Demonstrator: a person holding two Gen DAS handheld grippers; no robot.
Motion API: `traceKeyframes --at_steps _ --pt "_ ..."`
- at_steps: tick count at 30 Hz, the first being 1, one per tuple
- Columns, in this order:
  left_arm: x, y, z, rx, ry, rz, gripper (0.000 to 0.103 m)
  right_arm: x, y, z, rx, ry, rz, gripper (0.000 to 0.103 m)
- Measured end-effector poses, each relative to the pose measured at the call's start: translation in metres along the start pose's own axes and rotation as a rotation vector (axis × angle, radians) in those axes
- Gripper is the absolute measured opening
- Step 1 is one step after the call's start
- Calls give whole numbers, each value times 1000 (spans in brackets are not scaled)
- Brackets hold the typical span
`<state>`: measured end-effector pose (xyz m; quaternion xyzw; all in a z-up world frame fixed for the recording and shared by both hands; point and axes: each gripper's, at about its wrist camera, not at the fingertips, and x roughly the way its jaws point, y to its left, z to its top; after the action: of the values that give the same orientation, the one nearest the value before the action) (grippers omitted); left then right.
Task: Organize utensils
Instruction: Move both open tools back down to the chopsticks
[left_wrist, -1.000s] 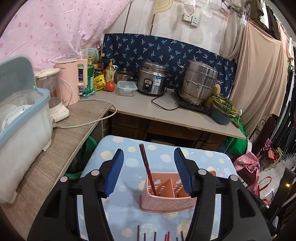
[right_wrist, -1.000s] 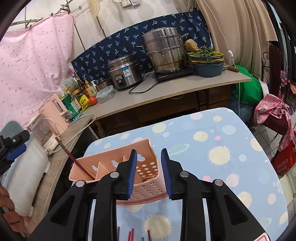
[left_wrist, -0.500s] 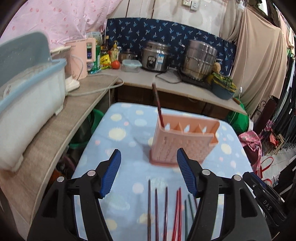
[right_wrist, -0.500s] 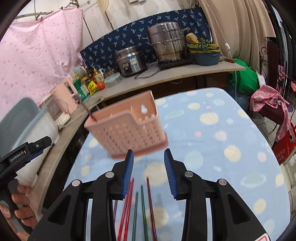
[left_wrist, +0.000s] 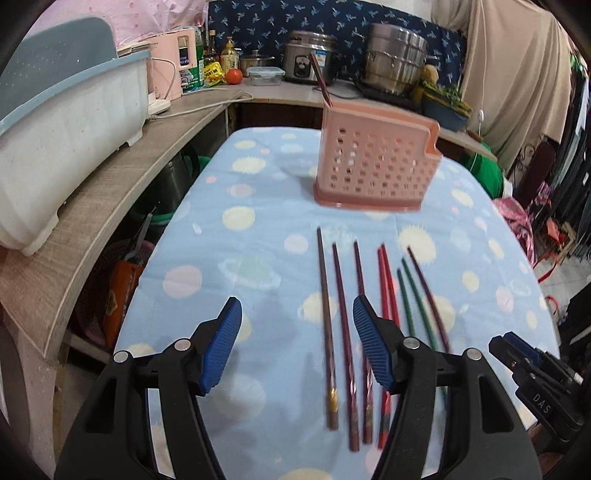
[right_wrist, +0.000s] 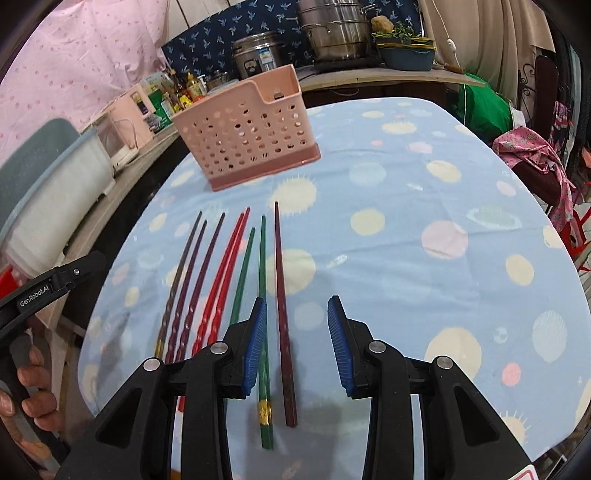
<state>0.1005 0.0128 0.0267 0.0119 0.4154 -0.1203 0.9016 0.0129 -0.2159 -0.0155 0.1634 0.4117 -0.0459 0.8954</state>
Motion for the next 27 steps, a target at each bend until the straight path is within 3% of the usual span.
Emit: traceKeyframes --at_steps 7,16,27 --pt "7 -4 -40 29 68 -7 60 4 9 -29 -45 34 -24 34" --pt "10 -3 -58 38 87 12 60 5 6 -45 -34 55 -28 33" --pt "15 -6 -66 45 114 0 60 10 7 -55 -51 76 -37 17"
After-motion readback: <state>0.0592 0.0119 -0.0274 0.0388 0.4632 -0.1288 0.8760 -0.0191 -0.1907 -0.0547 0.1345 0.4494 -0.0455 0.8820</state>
